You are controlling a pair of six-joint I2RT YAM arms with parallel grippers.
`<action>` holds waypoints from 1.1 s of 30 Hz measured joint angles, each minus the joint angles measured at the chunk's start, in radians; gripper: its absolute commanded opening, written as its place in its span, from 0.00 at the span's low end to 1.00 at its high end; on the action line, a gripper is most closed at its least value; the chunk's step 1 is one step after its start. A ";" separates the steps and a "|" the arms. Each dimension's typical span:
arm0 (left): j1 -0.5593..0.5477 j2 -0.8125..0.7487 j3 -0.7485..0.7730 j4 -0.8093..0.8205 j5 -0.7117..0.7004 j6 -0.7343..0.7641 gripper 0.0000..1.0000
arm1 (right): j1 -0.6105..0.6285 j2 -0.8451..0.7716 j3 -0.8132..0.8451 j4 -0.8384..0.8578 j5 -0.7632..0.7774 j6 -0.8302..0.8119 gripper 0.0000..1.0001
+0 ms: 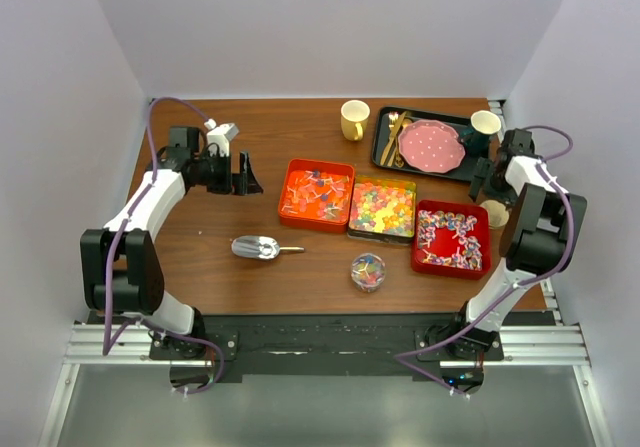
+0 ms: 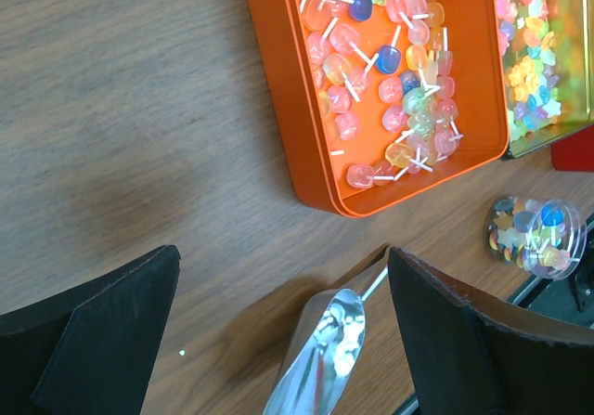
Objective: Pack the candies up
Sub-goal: Pick up the bottle lid at the center of the board.
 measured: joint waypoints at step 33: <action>0.000 0.026 0.000 0.009 -0.009 0.000 0.99 | -0.051 0.097 0.050 0.027 0.014 -0.036 0.96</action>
